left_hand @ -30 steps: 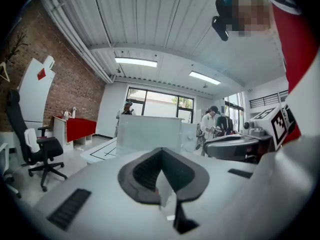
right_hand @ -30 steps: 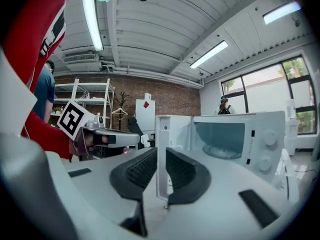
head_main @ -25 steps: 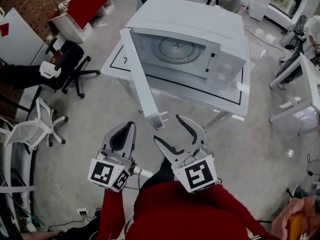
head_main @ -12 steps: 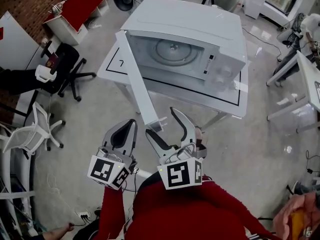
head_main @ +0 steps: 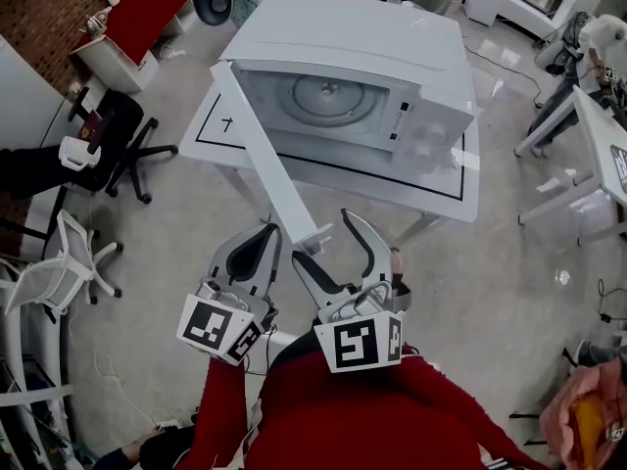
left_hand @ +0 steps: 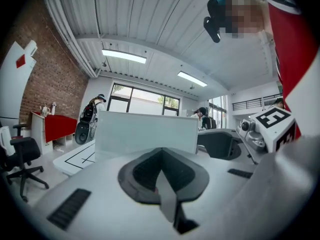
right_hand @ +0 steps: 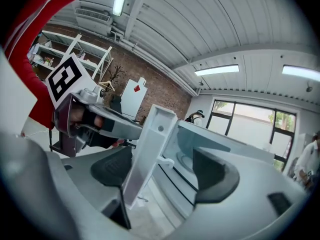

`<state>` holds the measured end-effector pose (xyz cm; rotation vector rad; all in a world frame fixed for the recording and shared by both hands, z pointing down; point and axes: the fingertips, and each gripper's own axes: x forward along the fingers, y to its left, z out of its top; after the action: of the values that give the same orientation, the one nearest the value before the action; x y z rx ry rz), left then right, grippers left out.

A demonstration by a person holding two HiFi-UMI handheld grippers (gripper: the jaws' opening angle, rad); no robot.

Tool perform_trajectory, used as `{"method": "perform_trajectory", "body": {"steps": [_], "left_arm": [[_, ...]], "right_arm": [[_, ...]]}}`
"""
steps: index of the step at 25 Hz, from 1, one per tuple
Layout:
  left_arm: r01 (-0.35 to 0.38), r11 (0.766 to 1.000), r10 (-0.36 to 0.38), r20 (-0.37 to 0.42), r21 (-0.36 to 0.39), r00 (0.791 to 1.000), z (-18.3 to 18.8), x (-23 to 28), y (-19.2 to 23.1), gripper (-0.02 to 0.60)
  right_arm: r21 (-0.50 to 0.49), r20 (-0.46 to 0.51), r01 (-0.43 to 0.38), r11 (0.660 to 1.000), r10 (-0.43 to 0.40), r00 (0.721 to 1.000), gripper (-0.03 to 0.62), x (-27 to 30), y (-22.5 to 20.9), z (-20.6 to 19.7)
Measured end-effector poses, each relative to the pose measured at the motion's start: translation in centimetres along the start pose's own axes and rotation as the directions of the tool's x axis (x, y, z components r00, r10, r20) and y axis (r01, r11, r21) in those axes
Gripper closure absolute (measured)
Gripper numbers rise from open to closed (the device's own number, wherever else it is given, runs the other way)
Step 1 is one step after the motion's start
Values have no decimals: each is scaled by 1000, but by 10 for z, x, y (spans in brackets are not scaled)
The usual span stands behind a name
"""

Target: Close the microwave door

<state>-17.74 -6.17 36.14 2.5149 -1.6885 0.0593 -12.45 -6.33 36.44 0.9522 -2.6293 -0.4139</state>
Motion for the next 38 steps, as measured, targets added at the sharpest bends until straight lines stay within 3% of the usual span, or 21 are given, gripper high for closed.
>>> {"method": "perform_trajectory", "body": {"steps": [16, 38], "left_arm": [[116, 993, -116, -7, 6, 993, 6, 59, -30, 571], [213, 976, -211, -39, 54, 977, 14, 138, -45, 571]], "right_arm": [[92, -85, 145, 985, -138, 987, 209, -8, -59, -34], [159, -162, 209, 965, -183, 970, 210, 15, -120, -72]]}}
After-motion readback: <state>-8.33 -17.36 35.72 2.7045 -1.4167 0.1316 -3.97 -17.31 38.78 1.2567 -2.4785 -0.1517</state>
